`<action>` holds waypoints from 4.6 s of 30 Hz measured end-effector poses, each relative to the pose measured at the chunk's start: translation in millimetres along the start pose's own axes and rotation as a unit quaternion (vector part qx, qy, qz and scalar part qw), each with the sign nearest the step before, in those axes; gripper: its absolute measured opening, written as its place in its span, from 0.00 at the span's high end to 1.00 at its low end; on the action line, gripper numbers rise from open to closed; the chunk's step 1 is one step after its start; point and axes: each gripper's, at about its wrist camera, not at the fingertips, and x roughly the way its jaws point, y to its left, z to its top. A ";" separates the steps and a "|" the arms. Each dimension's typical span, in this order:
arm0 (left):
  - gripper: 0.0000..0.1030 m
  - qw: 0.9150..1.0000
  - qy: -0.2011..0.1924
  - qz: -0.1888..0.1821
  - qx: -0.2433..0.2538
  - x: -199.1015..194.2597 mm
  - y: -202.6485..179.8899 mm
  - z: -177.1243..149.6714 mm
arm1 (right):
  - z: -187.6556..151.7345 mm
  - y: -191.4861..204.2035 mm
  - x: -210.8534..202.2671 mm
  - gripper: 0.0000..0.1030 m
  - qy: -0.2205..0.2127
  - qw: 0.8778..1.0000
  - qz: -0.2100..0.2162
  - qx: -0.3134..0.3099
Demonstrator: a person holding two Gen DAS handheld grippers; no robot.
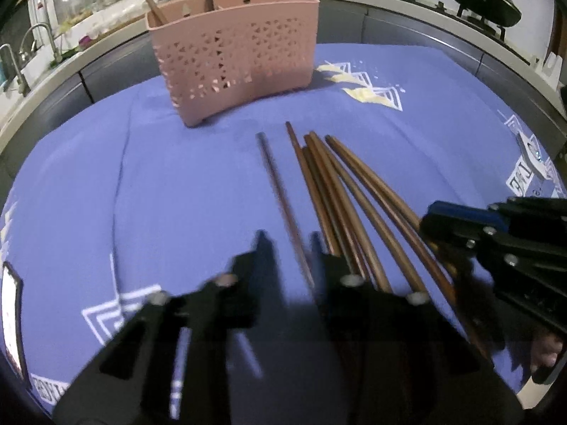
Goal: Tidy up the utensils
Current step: 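Close the right tool on one chopstick while the left tool grasps another, then lift both chopsticks into the pink holder and open both tools, then move both open tools back to the chopstick pile, then close the left tool on one chopstick while the right tool grasps another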
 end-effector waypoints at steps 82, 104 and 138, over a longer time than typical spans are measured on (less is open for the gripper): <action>0.58 0.954 -0.260 0.006 -0.152 -150.5 125.4 122.6 | 178.0 58.8 -86.2 0.27 -0.250 0.961 0.106 -0.054; 0.72 0.993 0.019 -0.107 -0.036 -26.3 -0.2 -33.5 | -31.7 23.5 -18.6 0.84 0.005 0.998 -0.037 -0.045; 0.82 1.000 0.007 -0.006 0.012 -18.9 -21.2 -29.5 | -32.1 20.8 -15.0 0.84 -0.012 0.998 -0.044 -0.039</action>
